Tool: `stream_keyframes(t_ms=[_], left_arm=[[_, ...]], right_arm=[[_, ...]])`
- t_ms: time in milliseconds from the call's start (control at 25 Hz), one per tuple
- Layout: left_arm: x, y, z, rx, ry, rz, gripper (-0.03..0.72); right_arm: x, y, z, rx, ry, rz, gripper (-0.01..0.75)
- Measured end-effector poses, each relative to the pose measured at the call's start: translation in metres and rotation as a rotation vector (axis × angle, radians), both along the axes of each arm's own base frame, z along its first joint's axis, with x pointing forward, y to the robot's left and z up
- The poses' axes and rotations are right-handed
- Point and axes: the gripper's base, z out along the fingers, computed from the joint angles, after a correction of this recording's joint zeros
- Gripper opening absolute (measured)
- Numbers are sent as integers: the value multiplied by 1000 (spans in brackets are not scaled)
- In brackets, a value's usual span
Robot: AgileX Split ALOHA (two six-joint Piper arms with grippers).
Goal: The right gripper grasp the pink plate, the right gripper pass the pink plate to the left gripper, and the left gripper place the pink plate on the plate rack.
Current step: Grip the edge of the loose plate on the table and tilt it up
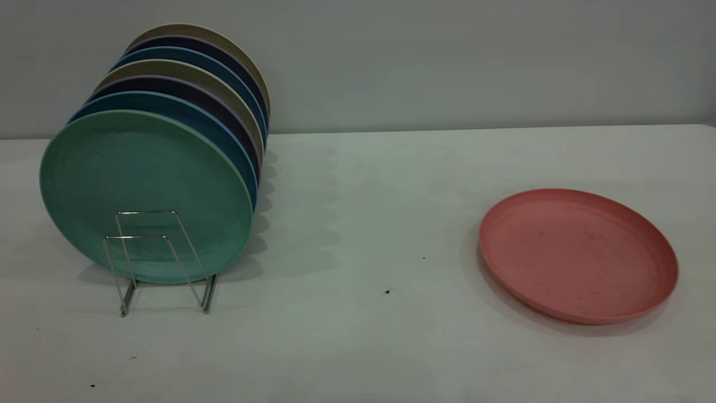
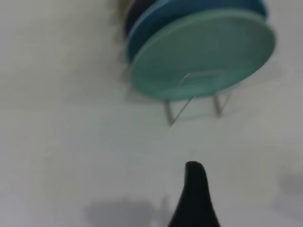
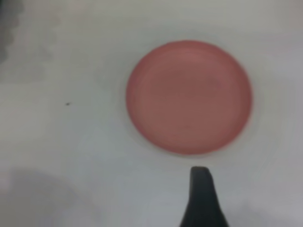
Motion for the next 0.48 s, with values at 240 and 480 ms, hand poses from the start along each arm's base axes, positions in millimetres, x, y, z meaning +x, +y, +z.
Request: stream_keyframes(t_ms=[240,480], left_arm=[[44,-15,-21,-110,46,-125,604],[76,-30,-49,-233,113,-245,593]], right_arm=[[63,4,-57,93,224,-9,574],[114,4,-112,134,413,-25,575]])
